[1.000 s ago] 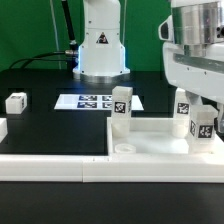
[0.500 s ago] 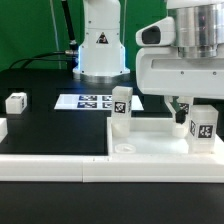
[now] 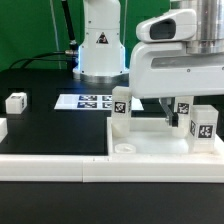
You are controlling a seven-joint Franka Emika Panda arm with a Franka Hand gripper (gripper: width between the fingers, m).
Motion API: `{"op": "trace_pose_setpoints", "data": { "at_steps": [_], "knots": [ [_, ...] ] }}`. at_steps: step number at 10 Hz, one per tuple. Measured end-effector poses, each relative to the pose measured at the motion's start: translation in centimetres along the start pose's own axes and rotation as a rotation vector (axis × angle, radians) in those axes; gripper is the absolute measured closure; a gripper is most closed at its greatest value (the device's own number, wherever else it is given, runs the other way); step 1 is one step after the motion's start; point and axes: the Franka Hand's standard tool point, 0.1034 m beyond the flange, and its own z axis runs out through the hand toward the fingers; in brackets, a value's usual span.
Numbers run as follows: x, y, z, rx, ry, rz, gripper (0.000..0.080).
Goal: Assemble square table
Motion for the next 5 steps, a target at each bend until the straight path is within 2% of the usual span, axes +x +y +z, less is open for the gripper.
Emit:
{"op": "trace_pose_setpoints", "data": {
  "at_steps": [1,3,4,5],
  "knots": [
    [0.00,-0.02,0.00,0.001,0.000,0.027,0.0150],
    [-0.03,-0.12,0.01,0.002,0.000,0.182,0.0435],
    [-0.04,-0.14,0.01,0.002,-0.001,0.252,0.0510],
    [-0.04,-0.15,0.01,0.002,-0.001,0.288,0.0510]
  ]
}}
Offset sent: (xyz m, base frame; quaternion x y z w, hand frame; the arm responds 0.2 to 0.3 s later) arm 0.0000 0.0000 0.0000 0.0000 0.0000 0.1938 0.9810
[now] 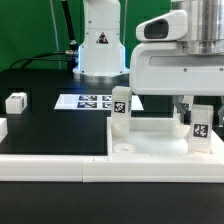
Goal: Assemble square table
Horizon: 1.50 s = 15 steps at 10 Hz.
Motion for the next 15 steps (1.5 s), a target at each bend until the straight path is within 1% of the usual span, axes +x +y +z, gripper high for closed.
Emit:
{"op": "trace_pose_setpoints", "data": {
  "at_steps": [1,3,4,5,6,10,13,14,15],
  "knots": [
    [-0.03,-0.05,-0.04,0.002,-0.005,0.145,0.0510],
    [-0.01,0.08,-0.16,-0.011,-0.009,0.479,0.0510],
    [-0.09,0.11,-0.09,-0.013,-0.008,0.594,0.0510],
    [-0.13,0.32,0.08,-0.004,-0.012,0.740,0.0510],
    [-0.13,0.47,0.16,0.012,-0.024,0.816,0.0509],
    [-0.23,0.47,0.16,0.011,-0.032,1.007,0.0508],
    [-0.29,0.59,0.03,0.006,-0.067,1.371,0.0508],
    [-0.31,0.64,0.09,0.012,-0.081,1.499,0.0508],
    [-0.36,0.63,0.10,0.033,-0.093,1.620,0.0508]
  ]
}}
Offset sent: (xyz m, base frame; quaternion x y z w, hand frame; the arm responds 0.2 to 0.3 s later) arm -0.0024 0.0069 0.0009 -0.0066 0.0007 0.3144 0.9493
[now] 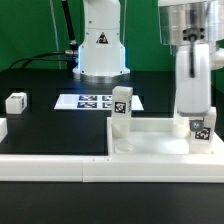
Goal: Assemble square table
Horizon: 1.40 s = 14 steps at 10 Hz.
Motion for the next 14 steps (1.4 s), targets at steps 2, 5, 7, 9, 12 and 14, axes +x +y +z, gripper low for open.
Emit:
{"op": "trace_pose_setpoints", "data": {
  "at_steps": [2,5,7,9,12,14],
  "knots": [
    [-0.1,0.2,0.0,0.024,-0.052,0.134,0.0508],
    [-0.2,0.4,0.1,0.025,-0.037,0.011,0.0435],
    [-1.3,1.4,0.0,-0.034,-0.001,-0.322,0.0172],
    [-1.7,2.1,0.0,-0.075,0.031,-0.581,0.0151],
    [-1.1,1.9,-0.3,-0.128,0.055,-1.175,0.0150],
    [-0.8,1.5,-0.4,-0.127,0.047,-1.337,0.0150]
  ]
}}
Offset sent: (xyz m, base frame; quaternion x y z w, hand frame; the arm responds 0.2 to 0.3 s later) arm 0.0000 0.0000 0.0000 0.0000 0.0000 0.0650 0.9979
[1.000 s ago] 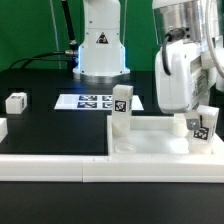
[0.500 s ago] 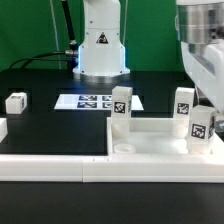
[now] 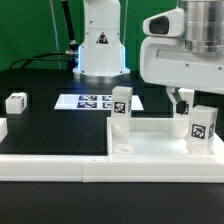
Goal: Assemble square table
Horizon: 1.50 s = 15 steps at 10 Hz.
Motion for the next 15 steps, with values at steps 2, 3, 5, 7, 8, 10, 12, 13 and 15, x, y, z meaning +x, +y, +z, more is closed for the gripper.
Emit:
{"op": "trace_pose_setpoints", "data": {
  "at_steps": [2,3,5,7,8,10,12,13,15],
  "knots": [
    [0.82,0.12,0.03,0.023,0.037,-0.001,0.0150],
    [0.83,0.13,0.02,0.023,0.037,0.000,0.0258],
    [0.75,0.03,0.05,0.028,0.033,0.165,0.0511],
    [0.64,-0.06,0.07,0.032,0.029,0.346,0.0511],
    [0.57,-0.14,0.08,0.036,0.025,0.443,0.0511],
    [0.56,-0.26,0.11,0.053,0.015,0.665,0.0511],
    [0.79,-0.63,0.18,0.119,0.020,0.946,0.0509],
    [0.87,-0.66,0.16,0.126,0.011,1.046,0.0509],
    [0.89,-0.69,0.18,0.174,-0.006,1.241,0.0509]
  ]
}}
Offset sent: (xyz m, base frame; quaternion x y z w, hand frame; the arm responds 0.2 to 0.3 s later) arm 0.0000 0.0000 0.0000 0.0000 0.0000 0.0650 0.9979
